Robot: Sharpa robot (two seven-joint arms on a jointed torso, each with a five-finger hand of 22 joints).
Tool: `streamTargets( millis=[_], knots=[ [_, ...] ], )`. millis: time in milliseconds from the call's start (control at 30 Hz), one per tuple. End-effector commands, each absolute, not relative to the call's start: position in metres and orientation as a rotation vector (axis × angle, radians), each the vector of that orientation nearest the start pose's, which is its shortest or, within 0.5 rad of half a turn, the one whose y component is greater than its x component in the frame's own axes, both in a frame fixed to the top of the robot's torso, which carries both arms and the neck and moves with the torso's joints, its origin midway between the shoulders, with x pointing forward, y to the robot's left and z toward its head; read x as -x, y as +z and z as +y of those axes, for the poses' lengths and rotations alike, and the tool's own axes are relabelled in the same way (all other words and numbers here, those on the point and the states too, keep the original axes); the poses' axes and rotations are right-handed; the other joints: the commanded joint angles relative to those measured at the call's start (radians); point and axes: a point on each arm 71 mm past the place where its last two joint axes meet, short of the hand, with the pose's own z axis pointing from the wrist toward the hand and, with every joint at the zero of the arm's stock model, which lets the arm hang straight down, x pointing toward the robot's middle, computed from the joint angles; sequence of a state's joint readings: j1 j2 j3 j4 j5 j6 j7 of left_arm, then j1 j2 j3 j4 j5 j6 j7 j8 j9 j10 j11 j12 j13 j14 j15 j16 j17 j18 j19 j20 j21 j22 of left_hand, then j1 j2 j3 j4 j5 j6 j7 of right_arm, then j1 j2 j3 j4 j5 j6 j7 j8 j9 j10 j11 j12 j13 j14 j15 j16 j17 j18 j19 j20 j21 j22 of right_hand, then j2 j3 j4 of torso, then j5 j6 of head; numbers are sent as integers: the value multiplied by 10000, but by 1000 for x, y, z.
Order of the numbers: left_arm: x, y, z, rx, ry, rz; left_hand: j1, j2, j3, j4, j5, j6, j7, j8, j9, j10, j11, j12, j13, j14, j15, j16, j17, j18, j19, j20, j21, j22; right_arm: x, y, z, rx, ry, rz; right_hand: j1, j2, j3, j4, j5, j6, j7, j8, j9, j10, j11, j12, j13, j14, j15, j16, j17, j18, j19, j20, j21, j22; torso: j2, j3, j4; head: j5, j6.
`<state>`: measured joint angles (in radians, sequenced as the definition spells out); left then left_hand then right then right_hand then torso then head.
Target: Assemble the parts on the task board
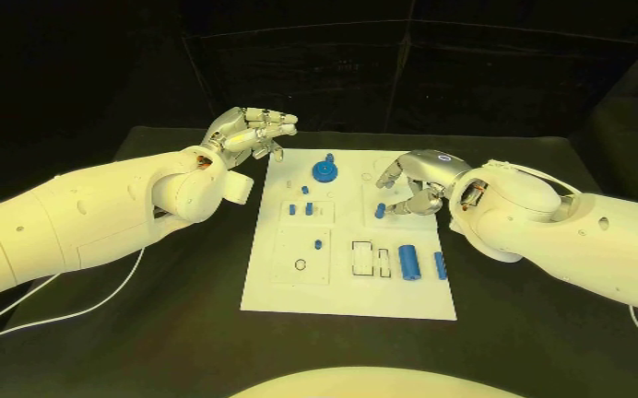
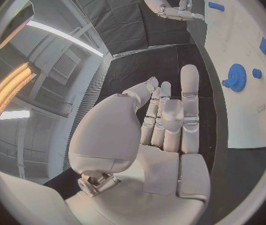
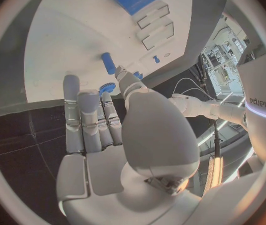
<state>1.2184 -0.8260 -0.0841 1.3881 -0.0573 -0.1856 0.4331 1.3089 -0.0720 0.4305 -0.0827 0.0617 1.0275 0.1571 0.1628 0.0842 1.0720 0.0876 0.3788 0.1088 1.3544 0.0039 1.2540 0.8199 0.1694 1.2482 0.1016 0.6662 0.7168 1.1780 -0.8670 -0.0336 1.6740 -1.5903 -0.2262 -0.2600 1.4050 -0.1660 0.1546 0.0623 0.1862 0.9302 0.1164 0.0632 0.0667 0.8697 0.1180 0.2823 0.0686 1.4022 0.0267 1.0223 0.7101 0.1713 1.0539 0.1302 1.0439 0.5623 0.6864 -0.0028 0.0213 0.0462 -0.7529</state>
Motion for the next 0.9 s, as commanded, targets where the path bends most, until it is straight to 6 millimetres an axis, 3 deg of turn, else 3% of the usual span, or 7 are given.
streamTargets(
  millis=[33, 300, 467, 633, 900],
  knots=[
    [-509, -188, 234, 10143, -15624, 14439, -14, 61, -45, -14, 12, -32, 39, 63, -16, -71, -15, 54, 9, -49, -16, -61, -8, 130, -75, 1, -7, -9, -453, -191, -168, 3145, 5432, 18073, 146, 47, -94, 34, 50, -28, 45, 12, 5, -23, -37, 148, 11, -86, -19, -34, -9, 116, -39, -6, -40, -4, 2, 5, 11, 3, -20],
    [-509, -188, 234, 10138, -15632, 14436, -14, 61, -45, -14, 12, -32, 39, 63, -16, -71, -15, 54, 9, -49, -16, -61, -8, 130, -75, 1, -7, -9, -454, -197, -157, 3648, 5392, 18642, 384, 301, -104, 25, 156, 4, 192, 12, 8, 312, -139, 509, 12, -2, -105, 29, -28, 95, 130, -77, 24, 116, -5, 1, 30, 31, -31],
    [-509, -188, 234, 10137, -15631, 14432, -14, 61, -45, -14, 12, -32, 39, 63, -16, -71, -15, 54, 9, -49, -16, -61, -8, 130, -75, 1, -7, -9, -454, -199, -153, 3792, 5411, 18781, 444, 510, 51, 3, 188, 349, 277, 116, 44, 803, -251, 673, -38, 189, -210, 192, 157, 39, 406, -171, 218, 421, -5, 4, -7, 45, -32],
    [-509, -188, 234, 10133, -15643, 14440, -14, 61, -45, -14, 12, -32, 39, 63, -16, -71, -15, 54, 9, -49, -16, -61, -8, 130, -75, 1, -7, -9, -454, -200, -151, 3862, 5380, 18812, 570, 766, 676, 23, 5, 900, 278, 249, 70, 1652, -356, 577, -82, 416, -328, 482, 549, -94, 886, -263, 669, 1133, -1, 8, 5, 32, -39],
    [-509, -188, 235, 10141, -15623, 14435, -14, 61, -45, -14, 12, -32, 39, 63, -16, -71, -15, 54, 9, -49, -16, -61, -8, 130, -75, 1, -7, -9, -456, -200, -153, 3823, 5267, 18606, 571, 751, 1452, 37, -91, 1391, 257, 320, 63, 2244, -428, 216, -79, 495, -375, 620, 725, -149, 1094, -310, 930, 1496, -7, 7, 10, 23, -64]
  ],
)
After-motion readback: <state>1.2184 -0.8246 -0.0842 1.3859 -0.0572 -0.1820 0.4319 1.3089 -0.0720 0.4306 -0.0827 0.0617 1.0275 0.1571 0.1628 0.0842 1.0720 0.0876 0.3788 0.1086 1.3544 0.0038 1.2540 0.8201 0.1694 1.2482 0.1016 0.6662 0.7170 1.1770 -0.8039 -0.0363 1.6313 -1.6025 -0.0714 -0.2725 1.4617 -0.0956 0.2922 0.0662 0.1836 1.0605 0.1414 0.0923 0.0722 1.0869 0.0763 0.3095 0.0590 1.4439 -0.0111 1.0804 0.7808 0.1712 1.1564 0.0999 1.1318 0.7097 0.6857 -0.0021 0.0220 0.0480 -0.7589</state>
